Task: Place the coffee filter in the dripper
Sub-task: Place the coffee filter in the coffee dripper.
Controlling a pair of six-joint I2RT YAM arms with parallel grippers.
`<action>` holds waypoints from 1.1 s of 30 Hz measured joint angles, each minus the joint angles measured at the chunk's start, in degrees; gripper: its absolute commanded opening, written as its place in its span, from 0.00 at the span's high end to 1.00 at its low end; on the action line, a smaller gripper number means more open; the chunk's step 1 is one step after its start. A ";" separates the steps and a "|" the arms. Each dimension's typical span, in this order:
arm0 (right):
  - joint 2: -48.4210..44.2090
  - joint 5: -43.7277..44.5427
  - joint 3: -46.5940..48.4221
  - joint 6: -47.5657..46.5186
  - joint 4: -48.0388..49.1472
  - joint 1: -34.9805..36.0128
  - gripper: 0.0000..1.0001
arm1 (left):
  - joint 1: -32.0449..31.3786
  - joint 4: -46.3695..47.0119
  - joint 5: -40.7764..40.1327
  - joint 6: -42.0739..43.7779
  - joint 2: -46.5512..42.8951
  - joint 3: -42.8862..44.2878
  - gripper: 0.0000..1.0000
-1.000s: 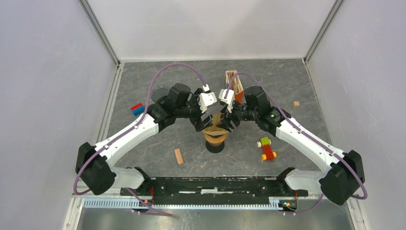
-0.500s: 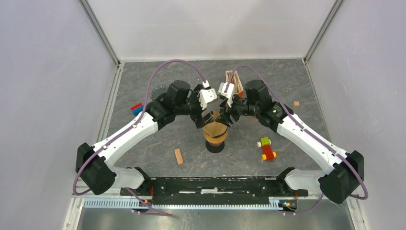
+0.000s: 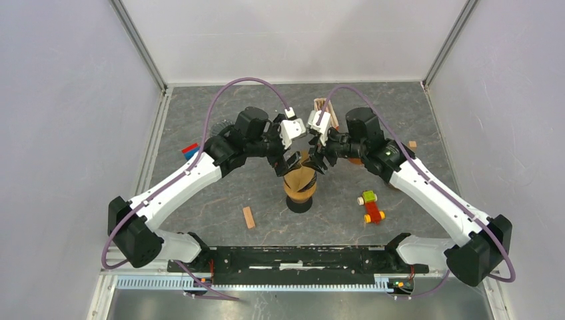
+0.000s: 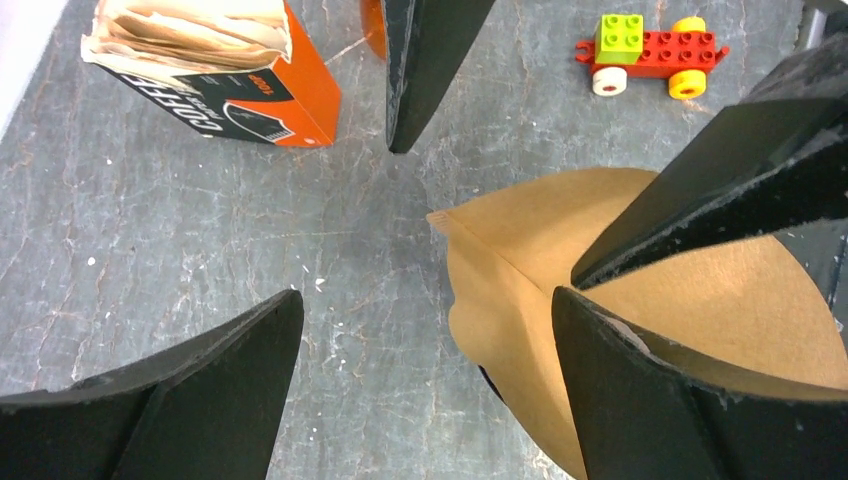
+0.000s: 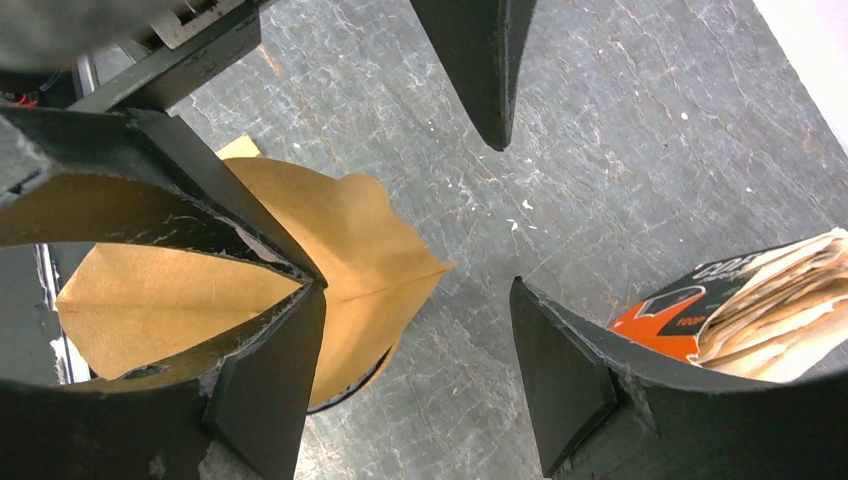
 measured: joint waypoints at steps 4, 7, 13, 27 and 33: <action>-1.68 0.24 -0.87 -0.52 -0.74 -0.52 0.25 | -1.36 -2.78 -1.49 -0.44 0.87 1.90 0.00; -3.28 0.72 -1.88 -0.61 -1.27 -1.09 0.25 | -2.95 -5.51 -4.02 -0.98 1.84 3.98 0.00; -4.59 3.52 -3.50 -0.24 -2.01 -2.38 0.24 | -4.68 -11.28 -9.22 -3.30 4.48 7.85 0.00; -11.23 -5.55 -7.28 -5.38 -2.64 -2.45 0.23 | -6.12 -13.29 -15.85 -8.17 13.97 8.52 0.00; -12.26 -8.70 -7.82 -6.23 -2.36 -3.41 0.23 | -6.19 -12.96 -15.98 -8.20 13.97 8.52 0.00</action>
